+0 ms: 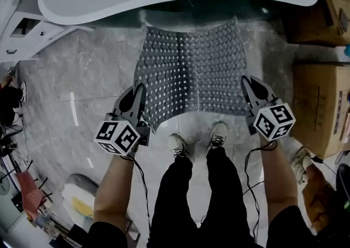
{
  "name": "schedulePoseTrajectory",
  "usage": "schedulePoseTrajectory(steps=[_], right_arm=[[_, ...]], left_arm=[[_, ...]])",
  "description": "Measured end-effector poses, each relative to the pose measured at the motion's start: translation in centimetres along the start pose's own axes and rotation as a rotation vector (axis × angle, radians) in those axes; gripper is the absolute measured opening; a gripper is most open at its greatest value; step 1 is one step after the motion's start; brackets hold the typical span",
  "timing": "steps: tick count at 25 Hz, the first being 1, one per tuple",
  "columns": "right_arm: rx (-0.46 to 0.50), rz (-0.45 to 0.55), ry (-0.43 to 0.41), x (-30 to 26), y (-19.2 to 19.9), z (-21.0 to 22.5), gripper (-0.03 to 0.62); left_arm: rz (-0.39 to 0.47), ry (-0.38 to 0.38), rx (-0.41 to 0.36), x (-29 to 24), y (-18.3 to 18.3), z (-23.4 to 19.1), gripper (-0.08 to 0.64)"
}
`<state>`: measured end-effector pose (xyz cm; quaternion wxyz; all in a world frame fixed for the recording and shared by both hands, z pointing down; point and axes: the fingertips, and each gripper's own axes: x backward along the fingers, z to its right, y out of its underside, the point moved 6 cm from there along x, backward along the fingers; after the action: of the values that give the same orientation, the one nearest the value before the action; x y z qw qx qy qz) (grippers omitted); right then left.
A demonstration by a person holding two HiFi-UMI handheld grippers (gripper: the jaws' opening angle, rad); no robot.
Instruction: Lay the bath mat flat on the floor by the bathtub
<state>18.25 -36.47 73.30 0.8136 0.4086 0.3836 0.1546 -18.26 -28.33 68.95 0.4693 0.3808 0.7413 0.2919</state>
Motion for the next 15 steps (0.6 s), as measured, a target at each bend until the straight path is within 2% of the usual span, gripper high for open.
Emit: schedulePoseTrajectory(steps=[9, 15], right_arm=[[0.041, 0.0, 0.029, -6.1, 8.2, 4.2, 0.032], [0.049, -0.001, 0.044, -9.8, 13.8, 7.8, 0.032]], left_arm=[[0.004, -0.003, -0.061, -5.1, 8.8, -6.9, 0.032], [0.016, 0.005, -0.068, -8.8, 14.1, -10.9, 0.032]])
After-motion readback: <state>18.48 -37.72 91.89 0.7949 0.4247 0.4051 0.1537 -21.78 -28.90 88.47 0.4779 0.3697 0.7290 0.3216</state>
